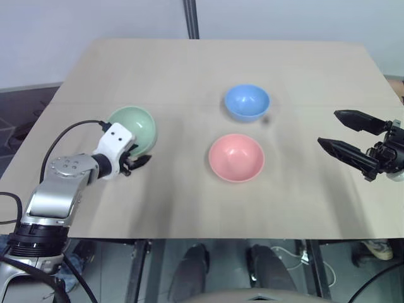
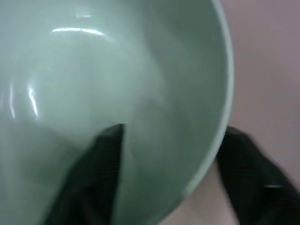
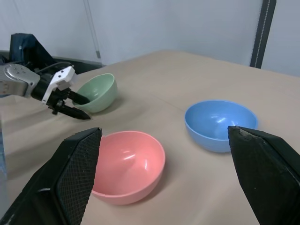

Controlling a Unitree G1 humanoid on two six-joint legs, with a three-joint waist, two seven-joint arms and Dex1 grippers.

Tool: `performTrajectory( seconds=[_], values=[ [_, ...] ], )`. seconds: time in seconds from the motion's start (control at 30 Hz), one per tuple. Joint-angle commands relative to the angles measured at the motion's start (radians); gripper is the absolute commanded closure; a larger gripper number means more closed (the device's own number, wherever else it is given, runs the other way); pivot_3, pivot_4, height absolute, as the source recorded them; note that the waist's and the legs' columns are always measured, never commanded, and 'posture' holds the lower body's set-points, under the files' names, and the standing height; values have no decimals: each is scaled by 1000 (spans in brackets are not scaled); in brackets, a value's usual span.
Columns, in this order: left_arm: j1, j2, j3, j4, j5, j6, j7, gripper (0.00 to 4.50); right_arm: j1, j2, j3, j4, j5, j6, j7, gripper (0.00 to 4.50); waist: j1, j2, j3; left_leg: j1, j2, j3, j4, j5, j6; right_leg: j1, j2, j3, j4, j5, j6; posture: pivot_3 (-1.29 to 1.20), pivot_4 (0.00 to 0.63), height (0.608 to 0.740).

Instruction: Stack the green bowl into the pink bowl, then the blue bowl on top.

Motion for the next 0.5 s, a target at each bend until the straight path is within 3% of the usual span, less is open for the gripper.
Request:
performTrajectory(
  seconds=[0.03,0.1,0.5],
  values=[
    [-20,6,13,1,10,-5,-11,3884,17,-30,-22,-38,35,-27,3,0,0,0,0,0,0,0,0,0,0,0,0,0,0,0,0,0,150,740],
    [-23,8,9,4,16,-10,-19,4456,28,-39,-22,-42,43,-32,6,0,2,2,-2,0,0,-1,0,0,0,0,0,0,0,0,0,0,150,740],
    [-50,14,2,11,32,-51,-65,4456,72,-70,-5,-41,41,-73,14,0,2,3,-2,1,0,1,0,0,0,1,0,1,1,0,0,0,150,740]
  ],
)
